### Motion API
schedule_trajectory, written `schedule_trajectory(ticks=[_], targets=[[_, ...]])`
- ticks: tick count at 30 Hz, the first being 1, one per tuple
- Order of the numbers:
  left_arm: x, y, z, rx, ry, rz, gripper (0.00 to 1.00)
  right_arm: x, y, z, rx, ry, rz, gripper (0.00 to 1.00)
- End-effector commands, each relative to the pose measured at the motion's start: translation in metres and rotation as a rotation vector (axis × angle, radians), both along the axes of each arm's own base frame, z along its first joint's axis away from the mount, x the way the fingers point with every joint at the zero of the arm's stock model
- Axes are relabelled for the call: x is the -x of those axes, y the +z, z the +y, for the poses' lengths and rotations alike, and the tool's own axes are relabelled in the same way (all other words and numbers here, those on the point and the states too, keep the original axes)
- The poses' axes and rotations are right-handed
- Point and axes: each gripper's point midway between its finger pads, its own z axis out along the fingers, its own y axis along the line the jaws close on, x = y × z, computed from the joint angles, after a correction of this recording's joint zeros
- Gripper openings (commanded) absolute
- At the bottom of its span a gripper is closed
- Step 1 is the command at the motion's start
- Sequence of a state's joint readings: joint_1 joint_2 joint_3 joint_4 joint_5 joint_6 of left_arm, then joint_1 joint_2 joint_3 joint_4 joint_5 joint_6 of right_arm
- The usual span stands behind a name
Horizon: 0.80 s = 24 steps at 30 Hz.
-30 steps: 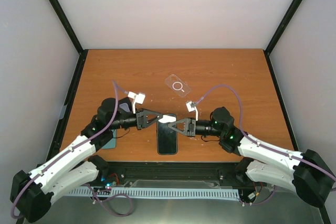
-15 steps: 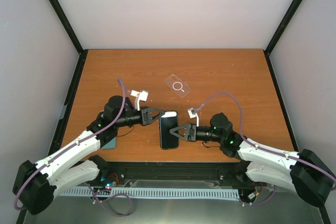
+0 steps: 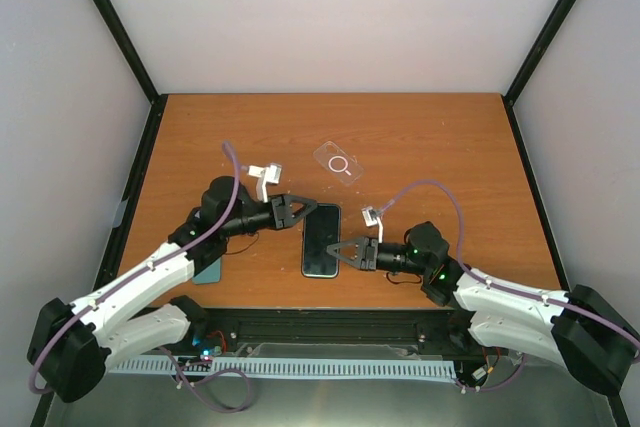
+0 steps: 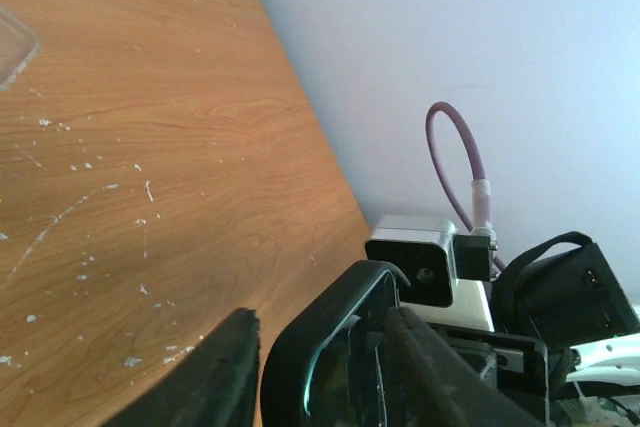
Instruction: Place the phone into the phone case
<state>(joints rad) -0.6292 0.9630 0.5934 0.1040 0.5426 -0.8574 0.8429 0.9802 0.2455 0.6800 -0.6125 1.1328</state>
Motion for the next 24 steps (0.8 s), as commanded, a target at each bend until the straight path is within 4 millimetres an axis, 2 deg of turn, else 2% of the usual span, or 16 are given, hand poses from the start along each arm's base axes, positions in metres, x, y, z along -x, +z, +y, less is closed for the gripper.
schedule_trajectory(ticks=[1,3,6,10,15,17,21,24], targets=[[-0.005,0.020,-0.001,0.042,0.019,0.004,0.47,-0.015,0.018,-0.002,-0.076,-0.098,0.030,0.03],[0.006,0.011,-0.001,0.053,-0.016,0.047,0.61,-0.024,0.024,-0.004,-0.092,-0.149,0.040,0.03],[0.024,-0.006,0.001,0.075,-0.067,0.105,0.69,-0.037,0.031,-0.006,-0.109,-0.221,0.043,0.03],[0.040,-0.018,0.003,0.109,-0.114,0.151,0.71,-0.051,0.041,-0.007,-0.112,-0.286,0.024,0.03],[0.045,-0.020,0.002,0.110,-0.136,0.171,0.67,-0.063,0.048,-0.004,-0.098,-0.329,0.009,0.03],[0.044,-0.019,0.002,0.105,-0.139,0.171,0.59,-0.065,0.046,0.000,-0.093,-0.326,0.017,0.03],[0.036,-0.022,0.003,0.072,-0.096,0.175,0.27,-0.066,0.037,0.006,-0.087,-0.307,0.046,0.03],[0.029,-0.027,0.006,0.034,-0.055,0.177,0.09,-0.068,0.027,0.008,-0.057,-0.305,0.060,0.03]])
